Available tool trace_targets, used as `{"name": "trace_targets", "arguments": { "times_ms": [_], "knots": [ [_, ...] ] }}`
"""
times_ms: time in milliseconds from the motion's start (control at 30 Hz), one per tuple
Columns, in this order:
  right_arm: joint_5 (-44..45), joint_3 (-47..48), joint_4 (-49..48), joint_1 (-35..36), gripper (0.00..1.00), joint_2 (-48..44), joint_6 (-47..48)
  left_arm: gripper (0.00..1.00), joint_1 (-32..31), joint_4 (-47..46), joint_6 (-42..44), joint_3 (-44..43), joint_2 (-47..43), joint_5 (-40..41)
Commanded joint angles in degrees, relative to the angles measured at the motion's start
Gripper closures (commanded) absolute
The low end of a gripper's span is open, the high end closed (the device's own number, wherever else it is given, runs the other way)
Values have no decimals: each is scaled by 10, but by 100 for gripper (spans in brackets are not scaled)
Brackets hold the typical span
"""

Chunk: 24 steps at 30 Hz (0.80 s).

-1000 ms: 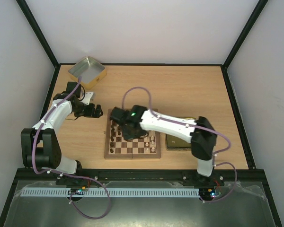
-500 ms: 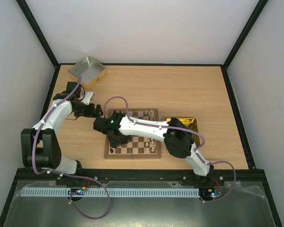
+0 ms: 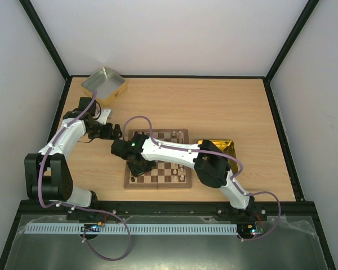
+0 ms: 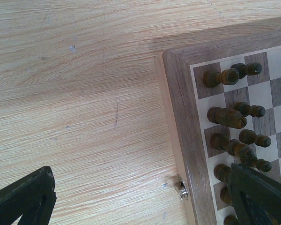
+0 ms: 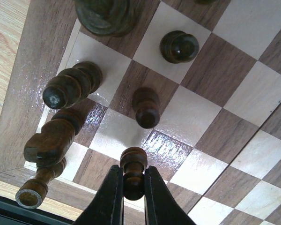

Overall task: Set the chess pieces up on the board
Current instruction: Place the chess piece on the chessboard.

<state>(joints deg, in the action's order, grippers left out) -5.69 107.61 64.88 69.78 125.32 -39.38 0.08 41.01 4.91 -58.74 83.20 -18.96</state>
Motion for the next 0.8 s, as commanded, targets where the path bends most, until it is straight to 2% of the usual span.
{"name": "trace_targets", "arguments": {
  "times_ms": [0, 633, 767],
  "knots": [
    [-6, 8, -4, 2, 94, 10, 9, 0, 3, 2, -1, 7, -11, 2],
    [-17, 46, 7, 2, 93, 41, 28, 0, 3, 2, -2, 8, -9, 4],
    [-17, 50, 11, 2, 86, 44, 27, 0, 3, 2, -1, 7, -8, 3]
  ]
}}
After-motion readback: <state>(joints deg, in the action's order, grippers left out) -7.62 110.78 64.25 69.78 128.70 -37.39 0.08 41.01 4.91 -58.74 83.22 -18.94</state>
